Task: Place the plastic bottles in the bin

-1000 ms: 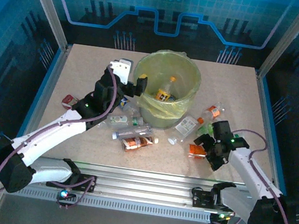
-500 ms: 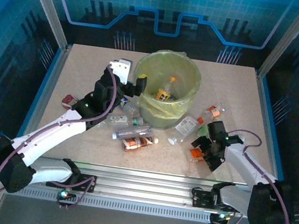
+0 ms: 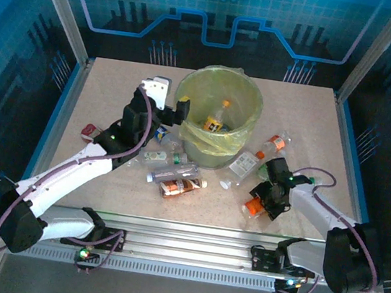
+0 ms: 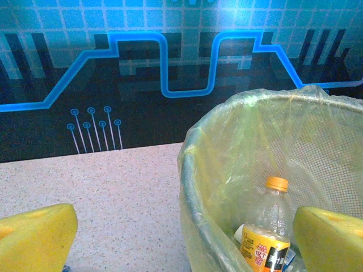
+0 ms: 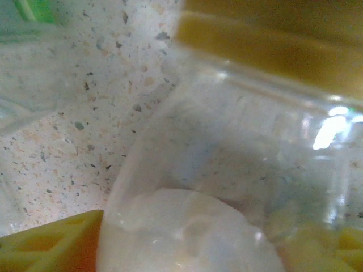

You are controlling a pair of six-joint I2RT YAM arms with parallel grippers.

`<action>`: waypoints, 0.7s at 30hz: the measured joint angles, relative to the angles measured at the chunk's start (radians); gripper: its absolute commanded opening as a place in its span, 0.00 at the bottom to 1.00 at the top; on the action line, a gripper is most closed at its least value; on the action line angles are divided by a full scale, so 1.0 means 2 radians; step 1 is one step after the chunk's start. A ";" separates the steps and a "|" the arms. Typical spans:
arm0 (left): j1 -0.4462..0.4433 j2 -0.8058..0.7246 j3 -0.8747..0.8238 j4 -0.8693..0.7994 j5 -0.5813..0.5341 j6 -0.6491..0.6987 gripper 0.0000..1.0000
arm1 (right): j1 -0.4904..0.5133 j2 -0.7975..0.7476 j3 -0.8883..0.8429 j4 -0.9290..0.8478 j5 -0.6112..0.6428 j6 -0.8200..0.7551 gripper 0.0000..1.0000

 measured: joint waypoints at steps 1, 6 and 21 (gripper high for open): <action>0.000 0.000 0.000 0.000 0.000 0.000 0.99 | 0.000 -0.002 0.000 -0.002 0.001 -0.001 0.62; 0.001 -0.001 -0.002 0.000 0.000 -0.002 0.99 | 0.002 -0.028 0.001 -0.027 0.009 -0.008 0.54; 0.008 -0.016 -0.007 -0.002 0.000 -0.006 0.99 | 0.002 -0.117 0.125 -0.160 0.042 -0.074 0.42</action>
